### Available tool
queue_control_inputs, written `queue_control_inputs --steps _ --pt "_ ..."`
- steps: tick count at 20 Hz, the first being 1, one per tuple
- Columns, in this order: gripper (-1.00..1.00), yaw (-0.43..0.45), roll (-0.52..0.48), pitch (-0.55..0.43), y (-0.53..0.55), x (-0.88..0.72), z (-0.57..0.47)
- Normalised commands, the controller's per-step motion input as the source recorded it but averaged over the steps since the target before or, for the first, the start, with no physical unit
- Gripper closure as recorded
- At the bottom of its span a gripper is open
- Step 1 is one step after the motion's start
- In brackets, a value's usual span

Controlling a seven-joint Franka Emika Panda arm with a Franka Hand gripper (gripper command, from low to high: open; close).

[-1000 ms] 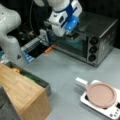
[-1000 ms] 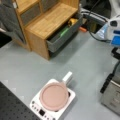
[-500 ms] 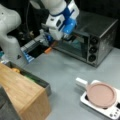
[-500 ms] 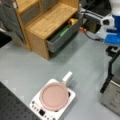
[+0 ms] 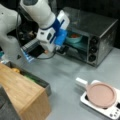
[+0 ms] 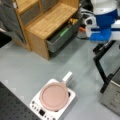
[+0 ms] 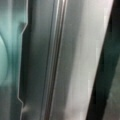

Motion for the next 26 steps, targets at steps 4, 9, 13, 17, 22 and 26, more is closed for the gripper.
queue_control_inputs --steps 4,9,13,17,22,26 --pt "-1.00 0.007 0.173 -0.126 0.04 -0.05 -0.20" --pt "-1.00 -0.018 0.191 -0.151 0.02 -0.02 -0.26" --pt "-1.00 -0.024 0.181 -0.168 -0.04 -0.01 -0.31" --pt "-1.00 -0.021 0.133 -0.150 -0.12 -0.07 -0.24" --pt "-1.00 -0.022 0.052 -0.134 -0.18 -0.11 -0.18" --pt "-1.00 0.015 0.009 -0.136 -0.13 -0.13 -0.11"
